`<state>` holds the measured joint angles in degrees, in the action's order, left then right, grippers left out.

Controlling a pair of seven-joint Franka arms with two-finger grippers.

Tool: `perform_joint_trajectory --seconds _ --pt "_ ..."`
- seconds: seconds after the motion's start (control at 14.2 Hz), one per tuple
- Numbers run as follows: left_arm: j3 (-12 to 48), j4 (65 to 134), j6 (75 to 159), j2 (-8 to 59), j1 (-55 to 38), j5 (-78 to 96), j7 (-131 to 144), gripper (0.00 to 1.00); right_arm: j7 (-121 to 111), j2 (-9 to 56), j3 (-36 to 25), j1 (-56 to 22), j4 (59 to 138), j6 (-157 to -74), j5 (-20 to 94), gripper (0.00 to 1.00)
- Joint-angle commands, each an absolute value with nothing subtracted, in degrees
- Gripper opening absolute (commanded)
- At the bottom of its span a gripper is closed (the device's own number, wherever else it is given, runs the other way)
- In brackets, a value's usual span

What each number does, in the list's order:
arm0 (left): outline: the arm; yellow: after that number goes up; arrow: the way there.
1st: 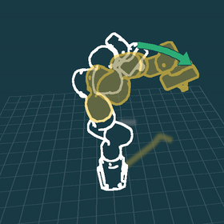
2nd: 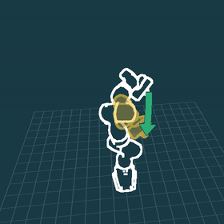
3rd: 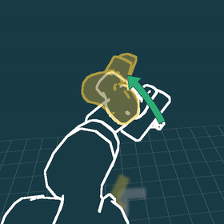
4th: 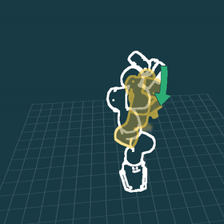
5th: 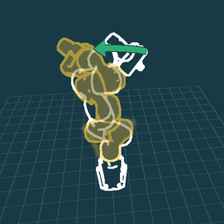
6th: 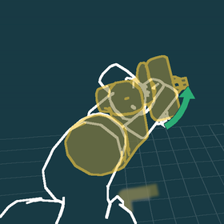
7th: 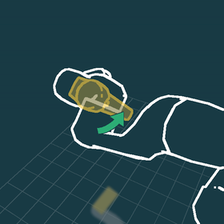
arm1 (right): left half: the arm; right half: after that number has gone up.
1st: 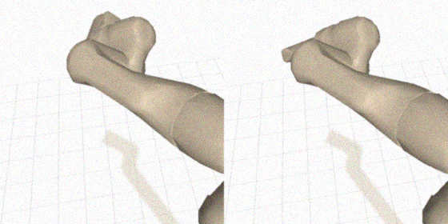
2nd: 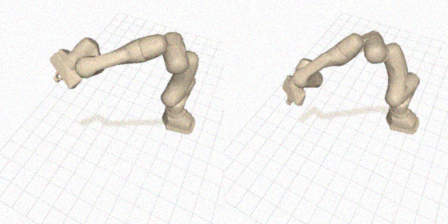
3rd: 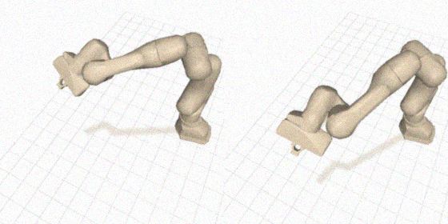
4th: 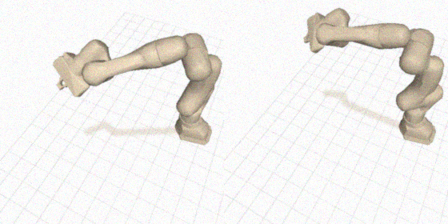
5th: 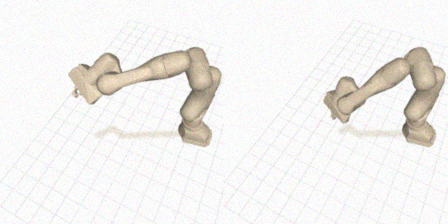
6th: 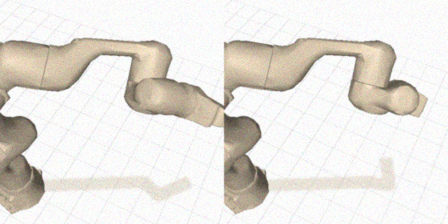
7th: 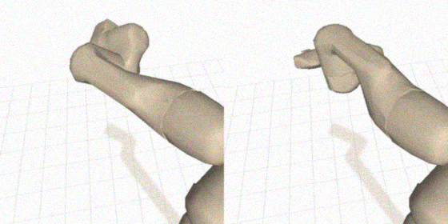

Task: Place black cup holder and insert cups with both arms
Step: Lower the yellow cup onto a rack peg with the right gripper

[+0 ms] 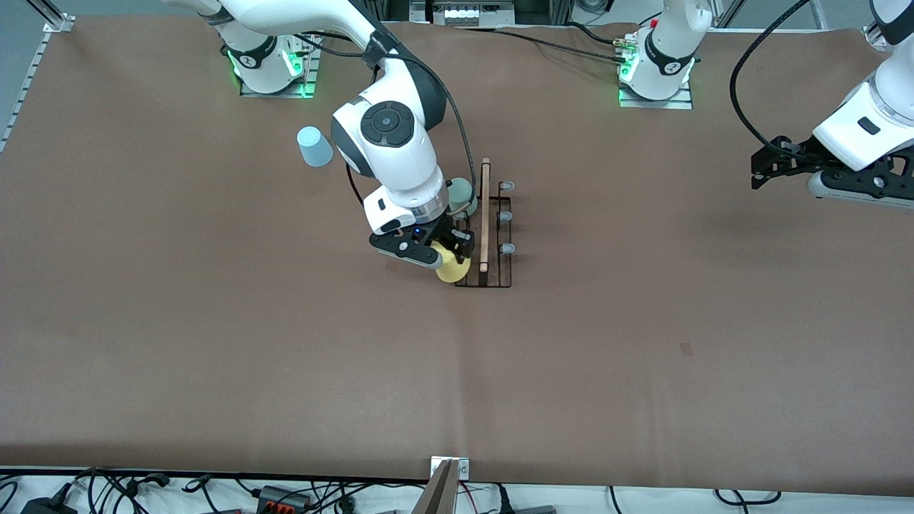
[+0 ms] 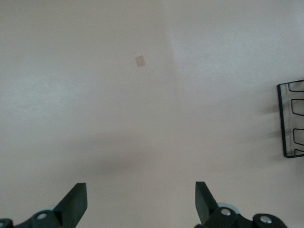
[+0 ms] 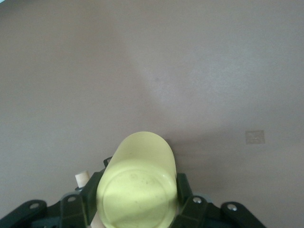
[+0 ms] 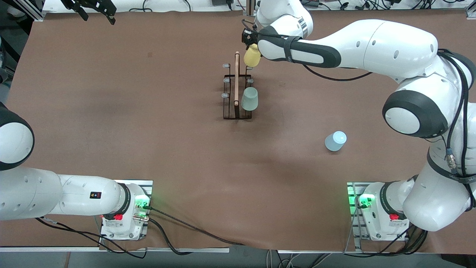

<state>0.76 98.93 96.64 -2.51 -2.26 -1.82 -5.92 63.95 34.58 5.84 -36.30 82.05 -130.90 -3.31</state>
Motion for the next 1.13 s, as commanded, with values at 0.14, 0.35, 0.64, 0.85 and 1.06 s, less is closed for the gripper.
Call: perform_joint_trajectory --seconds 0.14,0.35,0.64,0.85,1.06 --pt "0.5 97.6 95.5 -2.2 -2.5 -0.9 -5.8 1.00 64.6 37.2 5.3 -38.5 80.7 -130.3 -2.4 0.09" --pt "0.5 97.6 95.5 -2.2 -2.5 -0.9 -5.8 1.00 64.3 36.0 5.2 -37.4 80.6 -129.4 -0.8 0.08" --pt "0.4 97.6 95.4 -2.2 -2.5 -0.9 -5.8 1.00 63.9 33.0 5.4 -36.4 81.3 -127.2 -0.4 0.07" --pt "0.4 97.6 95.4 -2.2 -2.5 -0.9 -5.8 1.00 64.0 32.4 5.3 -36.7 81.5 -126.7 1.8 0.06" --pt "0.4 97.6 95.4 -2.2 -2.5 -0.9 -5.8 1.00 64.2 30.1 5.4 -37.4 84.4 -127.2 1.8 0.06"
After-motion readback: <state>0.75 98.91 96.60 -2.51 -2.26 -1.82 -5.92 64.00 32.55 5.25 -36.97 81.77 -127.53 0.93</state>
